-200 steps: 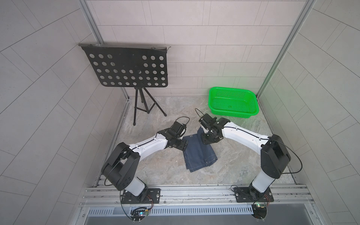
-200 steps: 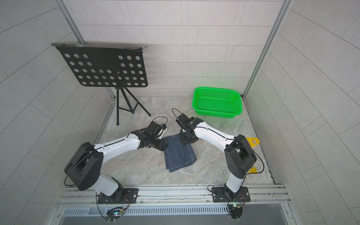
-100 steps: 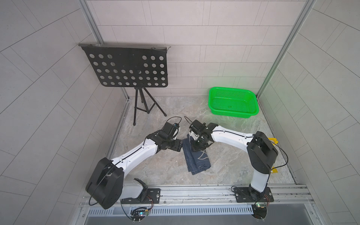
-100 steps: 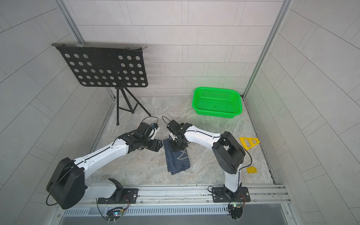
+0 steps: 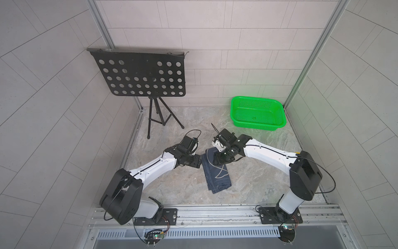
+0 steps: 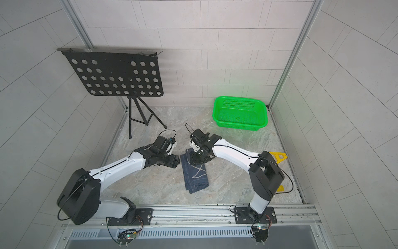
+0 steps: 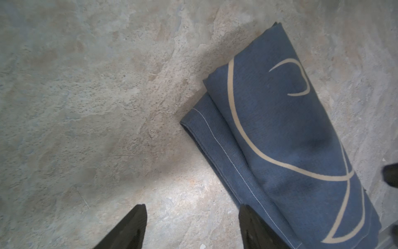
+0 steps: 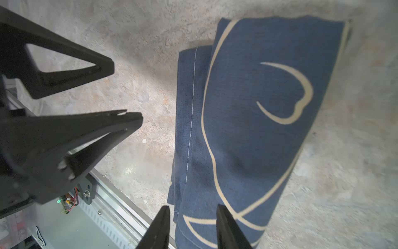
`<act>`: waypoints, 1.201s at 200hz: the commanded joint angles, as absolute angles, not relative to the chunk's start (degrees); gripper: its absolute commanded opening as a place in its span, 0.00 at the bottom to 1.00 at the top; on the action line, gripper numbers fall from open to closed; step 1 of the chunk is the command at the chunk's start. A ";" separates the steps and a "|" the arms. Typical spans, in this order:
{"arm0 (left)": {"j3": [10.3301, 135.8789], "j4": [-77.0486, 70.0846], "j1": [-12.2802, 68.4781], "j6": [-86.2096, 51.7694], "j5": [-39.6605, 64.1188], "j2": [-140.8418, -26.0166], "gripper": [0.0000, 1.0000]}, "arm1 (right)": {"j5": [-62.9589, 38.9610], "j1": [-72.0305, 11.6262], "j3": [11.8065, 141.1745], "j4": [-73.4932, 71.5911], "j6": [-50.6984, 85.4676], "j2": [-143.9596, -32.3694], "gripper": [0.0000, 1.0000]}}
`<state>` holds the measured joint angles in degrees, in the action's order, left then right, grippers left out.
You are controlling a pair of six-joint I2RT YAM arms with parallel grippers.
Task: Roll up the pillowcase
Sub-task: Roll the pillowcase at the center of the board.
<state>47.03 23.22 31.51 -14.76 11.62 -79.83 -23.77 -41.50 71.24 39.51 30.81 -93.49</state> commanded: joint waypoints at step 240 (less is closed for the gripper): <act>86.63 45.32 30.67 6.38 30.63 -115.66 0.51 | -8.04 -57.83 41.75 20.39 11.87 -85.13 0.42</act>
<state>84.44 37.54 30.61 2.37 28.36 -114.74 -10.81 -57.49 42.92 19.35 12.84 -83.02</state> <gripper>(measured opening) 0.543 0.423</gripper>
